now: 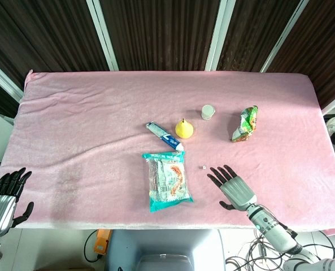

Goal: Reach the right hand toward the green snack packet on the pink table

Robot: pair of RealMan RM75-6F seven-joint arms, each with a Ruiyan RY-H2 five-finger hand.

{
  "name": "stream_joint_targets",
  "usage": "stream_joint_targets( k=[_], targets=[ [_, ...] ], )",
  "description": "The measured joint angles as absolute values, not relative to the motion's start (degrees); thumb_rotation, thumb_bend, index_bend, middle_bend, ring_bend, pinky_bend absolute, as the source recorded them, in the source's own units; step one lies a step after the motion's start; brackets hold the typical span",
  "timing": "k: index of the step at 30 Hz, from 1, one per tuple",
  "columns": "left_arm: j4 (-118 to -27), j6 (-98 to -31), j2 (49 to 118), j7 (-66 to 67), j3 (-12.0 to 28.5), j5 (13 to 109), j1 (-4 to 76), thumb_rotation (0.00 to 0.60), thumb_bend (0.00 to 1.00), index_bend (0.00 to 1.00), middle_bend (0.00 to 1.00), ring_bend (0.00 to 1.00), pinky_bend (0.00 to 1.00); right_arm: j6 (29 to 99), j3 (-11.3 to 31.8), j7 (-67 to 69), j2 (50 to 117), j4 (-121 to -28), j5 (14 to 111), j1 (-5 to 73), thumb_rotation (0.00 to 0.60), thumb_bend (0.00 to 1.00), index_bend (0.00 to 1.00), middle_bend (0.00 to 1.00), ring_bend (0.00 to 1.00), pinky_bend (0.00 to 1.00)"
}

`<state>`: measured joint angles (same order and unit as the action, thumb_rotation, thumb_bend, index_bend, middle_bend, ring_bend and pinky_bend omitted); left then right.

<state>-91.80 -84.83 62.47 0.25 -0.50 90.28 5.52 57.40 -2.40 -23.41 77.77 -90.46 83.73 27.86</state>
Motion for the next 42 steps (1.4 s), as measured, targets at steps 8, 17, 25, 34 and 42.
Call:
stream_joint_targets(
  k=[8, 17, 25, 34, 42],
  targets=[
    [-91.87, -84.16, 62.66, 0.18, -0.35, 90.43, 6.10, 0.600, 0.42, 0.00, 0.00, 0.00, 0.07, 56.73, -1.51, -24.42, 78.11, -89.63, 82.52, 28.46, 0.600, 0.40, 0.18, 0.00, 0.00, 0.00],
    [-91.82, -82.72, 63.05, 1.18, -0.31, 89.99, 6.87, 0.600, 0.42, 0.00, 0.00, 0.00, 0.07, 52.34, 3.92, -28.35, 81.15, -85.24, 74.95, 32.93, 0.600, 0.40, 0.35, 0.00, 0.00, 0.00],
    [-91.74, -83.43, 62.70, 0.67, -0.31, 89.67, 6.40, 0.600, 0.42, 0.00, 0.00, 0.00, 0.07, 48.29, 7.46, -34.18, 86.96, -78.23, 66.19, 38.22, 0.600, 0.42, 0.47, 0.00, 0.00, 0.00],
    [-91.53, -84.02, 62.37, -0.16, -0.34, 89.65, 6.04, 0.600, 0.42, 0.00, 0.00, 0.00, 0.07, 47.78, 7.02, -35.49, 90.39, -74.26, 64.76, 40.48, 0.600, 0.43, 0.56, 0.00, 0.00, 0.00],
    [-91.50, -84.33, 62.25, -0.57, -0.31, 89.67, 5.88, 0.600, 0.42, 0.00, 0.00, 0.00, 0.07, 47.68, 6.78, -34.14, 90.99, -73.12, 64.09, 41.30, 0.600, 0.48, 0.57, 0.00, 0.00, 0.00]
  ],
)
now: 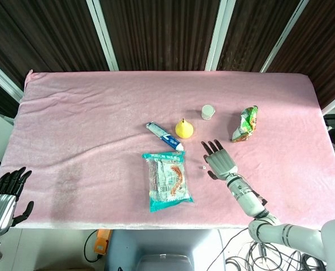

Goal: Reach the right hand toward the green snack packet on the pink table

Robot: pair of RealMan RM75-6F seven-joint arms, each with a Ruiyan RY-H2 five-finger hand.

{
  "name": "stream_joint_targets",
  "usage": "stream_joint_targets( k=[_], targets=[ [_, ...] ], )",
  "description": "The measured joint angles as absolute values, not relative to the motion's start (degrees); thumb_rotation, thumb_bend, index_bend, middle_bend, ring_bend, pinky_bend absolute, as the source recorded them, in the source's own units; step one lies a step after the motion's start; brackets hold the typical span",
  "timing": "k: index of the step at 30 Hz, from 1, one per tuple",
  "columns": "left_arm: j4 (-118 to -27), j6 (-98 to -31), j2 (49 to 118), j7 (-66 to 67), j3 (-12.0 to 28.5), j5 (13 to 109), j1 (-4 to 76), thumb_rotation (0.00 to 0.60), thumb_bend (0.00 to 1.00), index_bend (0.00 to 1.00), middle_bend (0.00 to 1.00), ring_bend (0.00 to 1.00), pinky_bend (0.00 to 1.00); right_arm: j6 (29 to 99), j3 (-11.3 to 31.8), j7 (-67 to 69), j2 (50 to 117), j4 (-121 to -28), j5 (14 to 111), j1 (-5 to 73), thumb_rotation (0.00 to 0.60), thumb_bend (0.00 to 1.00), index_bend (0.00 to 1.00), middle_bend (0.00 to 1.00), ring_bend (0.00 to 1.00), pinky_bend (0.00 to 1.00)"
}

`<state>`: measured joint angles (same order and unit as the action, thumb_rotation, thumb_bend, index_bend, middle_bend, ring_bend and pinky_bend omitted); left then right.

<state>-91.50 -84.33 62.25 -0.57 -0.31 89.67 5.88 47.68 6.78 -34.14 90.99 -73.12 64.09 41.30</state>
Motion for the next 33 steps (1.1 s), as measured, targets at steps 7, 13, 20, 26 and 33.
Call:
stream_joint_targets(
  k=[7, 13, 20, 26, 33],
  targets=[
    [-91.42, -84.34, 62.12, -0.97, -0.33, 89.75, 5.87, 0.600, 0.42, 0.00, 0.00, 0.00, 0.07, 47.27, 6.43, -33.52, 92.13, -71.94, 63.85, 42.01, 0.600, 0.48, 0.58, 0.00, 0.00, 0.00],
    [-91.40, -84.50, 61.93, -1.42, -0.34, 89.71, 5.74, 0.600, 0.42, 0.00, 0.00, 0.00, 0.07, 47.39, 6.16, -32.65, 93.42, -70.26, 63.99, 42.38, 0.600, 0.48, 0.60, 0.00, 0.00, 0.00],
    [-91.37, -84.62, 61.79, -1.73, -0.38, 89.77, 5.64, 0.600, 0.42, 0.00, 0.00, 0.00, 0.07, 47.88, 5.96, -32.10, 94.47, -68.89, 64.25, 42.62, 0.600, 0.48, 0.64, 0.00, 0.00, 0.00],
    [-91.31, -84.64, 61.77, -1.78, -0.37, 89.76, 5.61, 0.600, 0.42, 0.00, 0.00, 0.00, 0.07, 48.11, 5.90, -32.04, 94.89, -68.40, 64.23, 42.67, 0.600, 0.48, 0.66, 0.00, 0.00, 0.00],
    [-91.26, -84.57, 61.70, -1.89, -0.36, 89.64, 5.58, 0.600, 0.42, 0.00, 0.00, 0.00, 0.07, 47.65, 6.05, -32.31, 95.83, -67.30, 63.89, 43.40, 0.600, 0.49, 0.68, 0.00, 0.00, 0.00]
  ],
)
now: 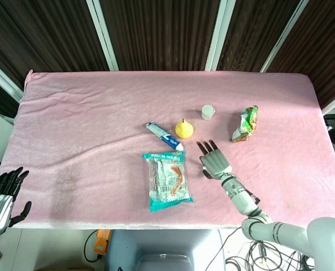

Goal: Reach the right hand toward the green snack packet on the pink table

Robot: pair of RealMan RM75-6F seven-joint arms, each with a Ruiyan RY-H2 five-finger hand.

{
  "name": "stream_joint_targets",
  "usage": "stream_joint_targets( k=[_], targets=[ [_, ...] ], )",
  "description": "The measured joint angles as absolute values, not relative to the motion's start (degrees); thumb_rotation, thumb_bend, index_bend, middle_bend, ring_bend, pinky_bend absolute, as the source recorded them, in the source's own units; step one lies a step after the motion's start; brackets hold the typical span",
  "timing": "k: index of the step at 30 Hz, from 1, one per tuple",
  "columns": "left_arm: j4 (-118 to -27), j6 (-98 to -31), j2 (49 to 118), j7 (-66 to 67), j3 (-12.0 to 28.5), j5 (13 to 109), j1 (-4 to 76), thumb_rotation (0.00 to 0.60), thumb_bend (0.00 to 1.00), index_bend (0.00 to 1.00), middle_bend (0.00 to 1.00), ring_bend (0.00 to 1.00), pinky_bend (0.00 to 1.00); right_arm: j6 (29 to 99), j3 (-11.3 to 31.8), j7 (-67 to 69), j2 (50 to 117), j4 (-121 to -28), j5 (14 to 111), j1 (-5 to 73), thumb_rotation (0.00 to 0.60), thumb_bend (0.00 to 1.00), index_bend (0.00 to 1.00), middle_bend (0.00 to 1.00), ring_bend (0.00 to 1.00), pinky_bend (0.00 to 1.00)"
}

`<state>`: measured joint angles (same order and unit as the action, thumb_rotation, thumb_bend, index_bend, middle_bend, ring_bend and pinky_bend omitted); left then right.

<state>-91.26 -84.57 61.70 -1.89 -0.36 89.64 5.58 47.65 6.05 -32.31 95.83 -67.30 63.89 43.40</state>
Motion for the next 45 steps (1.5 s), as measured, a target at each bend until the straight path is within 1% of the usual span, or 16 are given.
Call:
stream_joint_targets(
  k=[4, 11, 14, 17, 20, 25, 26, 27, 29, 31, 32, 34, 37, 41, 45],
  targets=[
    [-91.23, -84.59, 61.68, -1.93, -0.26, 89.45, 5.54, 0.600, 0.42, 0.00, 0.00, 0.00, 0.07, 47.87, 6.34, -32.81, 96.22, -67.29, 63.78, 43.83, 0.600, 0.53, 0.71, 0.02, 0.00, 0.00],
    [-91.18, -85.22, 61.86, -1.58, 0.05, 89.13, 5.25, 0.600, 0.42, 0.00, 0.00, 0.00, 0.07, 48.56, 6.42, -33.18, 96.07, -68.46, 63.84, 44.03, 0.600, 0.53, 0.73, 0.04, 0.00, 0.00],
    [-91.15, -85.17, 61.85, -1.64, -0.02, 89.29, 5.27, 0.600, 0.42, 0.00, 0.00, 0.00, 0.07, 50.18, 6.43, -32.44, 94.77, -70.82, 65.13, 43.60, 0.600, 0.53, 0.73, 0.04, 0.00, 0.00],
    [-91.25, -85.10, 61.85, -1.49, -0.08, 89.40, 5.29, 0.600, 0.42, 0.00, 0.00, 0.00, 0.07, 53.14, 6.31, -31.60, 92.21, -74.95, 67.52, 42.72, 0.600, 0.53, 0.73, 0.04, 0.00, 0.00],
    [-91.38, -85.12, 61.92, -1.21, -0.18, 89.63, 5.28, 0.600, 0.42, 0.00, 0.00, 0.00, 0.07, 57.39, 6.14, -30.87, 88.19, -80.42, 70.45, 41.29, 0.600, 0.53, 0.73, 0.04, 0.00, 0.00],
    [-91.67, -85.10, 62.30, -0.35, -0.28, 89.95, 5.33, 0.600, 0.42, 0.00, 0.00, 0.00, 0.07, 64.63, 6.56, -29.08, 79.21, -88.68, 73.13, 37.75, 0.600, 0.53, 0.72, 0.04, 0.00, 0.00],
    [-91.69, -85.05, 62.42, -0.14, -0.31, 90.09, 5.39, 0.600, 0.42, 0.00, 0.00, 0.00, 0.07, 65.15, 6.78, -28.57, 77.74, -89.54, 73.05, 37.15, 0.600, 0.53, 0.67, 0.04, 0.00, 0.00],
    [-91.69, -84.97, 62.53, 0.03, -0.36, 90.27, 5.45, 0.600, 0.42, 0.00, 0.00, 0.00, 0.07, 65.38, 7.02, -28.05, 76.03, -90.32, 72.51, 36.51, 0.600, 0.51, 0.59, 0.03, 0.00, 0.00],
    [-91.71, -84.70, 62.70, 0.28, -0.40, 90.41, 5.65, 0.600, 0.42, 0.00, 0.00, 0.00, 0.07, 64.92, 7.28, -28.02, 74.53, -91.11, 70.63, 36.05, 0.600, 0.40, 0.23, 0.00, 0.00, 0.00],
    [-91.71, -84.45, 62.74, 0.38, -0.32, 90.17, 5.77, 0.600, 0.42, 0.00, 0.00, 0.00, 0.07, 63.37, 7.72, -28.20, 73.48, -92.58, 66.93, 35.85, 0.600, 0.31, 0.04, 0.00, 0.00, 0.00],
    [-91.71, -84.34, 62.74, 0.41, -0.27, 90.04, 5.82, 0.600, 0.42, 0.00, 0.00, 0.00, 0.07, 62.62, 7.96, -28.20, 72.84, -93.29, 65.05, 35.79, 0.600, 0.28, 0.01, 0.00, 0.00, 0.00],
    [-91.70, -84.19, 62.76, 0.54, -0.17, 89.74, 5.88, 0.600, 0.42, 0.00, 0.00, 0.00, 0.07, 61.00, 8.57, -28.10, 70.94, -94.85, 60.75, 35.65, 0.600, 0.25, 0.00, 0.00, 0.00, 0.00],
    [-91.71, -84.04, 62.75, 0.64, -0.16, 89.58, 5.91, 0.600, 0.42, 0.00, 0.00, 0.00, 0.07, 59.80, 9.23, -27.29, 68.34, -96.91, 57.51, 35.19, 0.600, 0.25, 0.00, 0.00, 0.00, 0.00],
    [-91.70, -84.32, 62.70, 0.59, -0.13, 89.52, 5.77, 0.600, 0.42, 0.00, 0.00, 0.00, 0.07, 61.19, 9.01, -26.03, 67.10, -98.22, 59.32, 33.82, 0.600, 0.25, 0.00, 0.00, 0.00, 0.00],
    [-91.55, -84.90, 62.88, 0.62, 0.01, 89.70, 5.64, 0.600, 0.42, 0.00, 0.00, 0.00, 0.04, 66.40, 7.53, -26.05, 65.98, -100.63, 62.72, 30.79, 0.600, 0.25, 0.00, 0.00, 0.00, 0.00]
  ],
)
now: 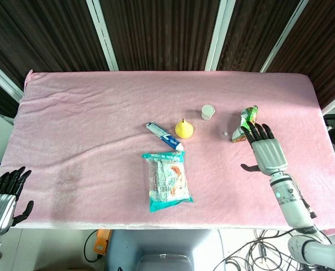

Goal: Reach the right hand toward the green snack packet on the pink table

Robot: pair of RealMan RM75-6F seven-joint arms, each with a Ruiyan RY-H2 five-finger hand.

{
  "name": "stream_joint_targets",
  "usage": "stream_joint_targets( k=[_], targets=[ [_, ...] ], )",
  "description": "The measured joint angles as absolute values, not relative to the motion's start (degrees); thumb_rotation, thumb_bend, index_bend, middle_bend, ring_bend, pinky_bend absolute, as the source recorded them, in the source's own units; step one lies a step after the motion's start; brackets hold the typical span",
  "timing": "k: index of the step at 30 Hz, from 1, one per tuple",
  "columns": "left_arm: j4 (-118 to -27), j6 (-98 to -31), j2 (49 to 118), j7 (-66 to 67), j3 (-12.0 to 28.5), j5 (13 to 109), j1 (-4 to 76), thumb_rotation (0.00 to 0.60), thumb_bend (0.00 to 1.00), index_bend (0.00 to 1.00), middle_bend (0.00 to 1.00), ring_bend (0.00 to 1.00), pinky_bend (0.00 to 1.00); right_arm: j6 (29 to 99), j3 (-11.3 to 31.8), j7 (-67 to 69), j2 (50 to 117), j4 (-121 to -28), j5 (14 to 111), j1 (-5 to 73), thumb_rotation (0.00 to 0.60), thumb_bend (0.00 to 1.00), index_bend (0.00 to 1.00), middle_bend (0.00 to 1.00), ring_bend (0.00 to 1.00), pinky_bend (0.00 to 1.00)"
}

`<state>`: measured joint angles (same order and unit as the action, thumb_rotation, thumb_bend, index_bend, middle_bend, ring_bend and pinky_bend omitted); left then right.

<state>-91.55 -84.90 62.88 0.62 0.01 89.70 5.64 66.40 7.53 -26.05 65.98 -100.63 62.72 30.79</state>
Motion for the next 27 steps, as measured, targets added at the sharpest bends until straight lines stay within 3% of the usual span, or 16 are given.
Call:
stream_joint_targets(
  k=[7, 14, 20, 27],
  targets=[
    [-91.47, -84.76, 62.98, 0.93, 0.03, 89.50, 5.65, 0.600, 0.42, 0.00, 0.00, 0.00, 0.04, 77.19, 0.19, -27.58, 64.51, -104.55, 70.87, 21.45, 0.600, 0.25, 0.00, 0.00, 0.00, 0.00],
    [-91.49, -84.32, 63.26, 2.06, 0.08, 88.87, 5.65, 0.600, 0.42, 0.00, 0.00, 0.00, 0.04, 88.69, -4.37, -18.70, 65.74, -99.03, 80.07, 12.04, 0.600, 0.25, 0.00, 0.00, 0.00, 0.00],
    [-91.49, -84.88, 63.65, 2.73, 0.02, 89.44, 5.56, 0.600, 0.42, 0.00, 0.00, 0.00, 0.04, 92.26, -4.58, -13.62, 66.61, -93.76, 85.24, 9.37, 0.600, 0.25, 0.00, 0.00, 0.00, 0.00],
    [-91.11, -85.71, 63.79, 2.35, -0.10, 90.11, 5.27, 0.600, 0.42, 0.00, 0.00, 0.00, 0.04, 87.50, -3.62, -14.03, 67.14, -93.69, 84.73, 8.91, 0.600, 0.25, 0.00, 0.00, 0.00, 0.00]
  ],
)
